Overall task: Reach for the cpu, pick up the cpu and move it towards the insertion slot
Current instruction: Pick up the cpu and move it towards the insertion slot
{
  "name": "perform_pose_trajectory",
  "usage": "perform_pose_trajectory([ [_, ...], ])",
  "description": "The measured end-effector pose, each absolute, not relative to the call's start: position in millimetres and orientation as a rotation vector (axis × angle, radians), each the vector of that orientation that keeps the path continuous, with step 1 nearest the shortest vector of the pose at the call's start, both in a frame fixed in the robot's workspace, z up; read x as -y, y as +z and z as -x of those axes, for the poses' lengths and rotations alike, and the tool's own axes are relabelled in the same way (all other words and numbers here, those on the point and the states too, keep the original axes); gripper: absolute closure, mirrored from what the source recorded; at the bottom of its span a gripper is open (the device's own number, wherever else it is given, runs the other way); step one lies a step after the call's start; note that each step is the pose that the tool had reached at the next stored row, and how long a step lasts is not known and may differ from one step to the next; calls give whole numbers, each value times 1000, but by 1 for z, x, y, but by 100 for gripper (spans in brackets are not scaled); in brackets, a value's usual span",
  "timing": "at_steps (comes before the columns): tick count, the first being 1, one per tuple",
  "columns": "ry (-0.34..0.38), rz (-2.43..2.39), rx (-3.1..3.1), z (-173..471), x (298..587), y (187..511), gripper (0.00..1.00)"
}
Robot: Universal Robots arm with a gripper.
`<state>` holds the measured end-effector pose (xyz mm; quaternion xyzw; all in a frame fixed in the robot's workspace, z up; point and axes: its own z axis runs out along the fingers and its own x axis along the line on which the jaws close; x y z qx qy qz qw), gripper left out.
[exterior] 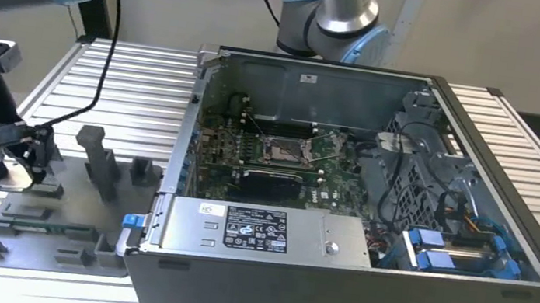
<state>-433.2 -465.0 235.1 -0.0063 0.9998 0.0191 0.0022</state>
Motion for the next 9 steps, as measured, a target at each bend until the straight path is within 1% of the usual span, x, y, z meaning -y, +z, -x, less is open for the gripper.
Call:
perform_pose_trajectory([
  [5,60,20,-3137,433,465,256,100],
  [9,61,20,-3136,433,465,260,100],
])
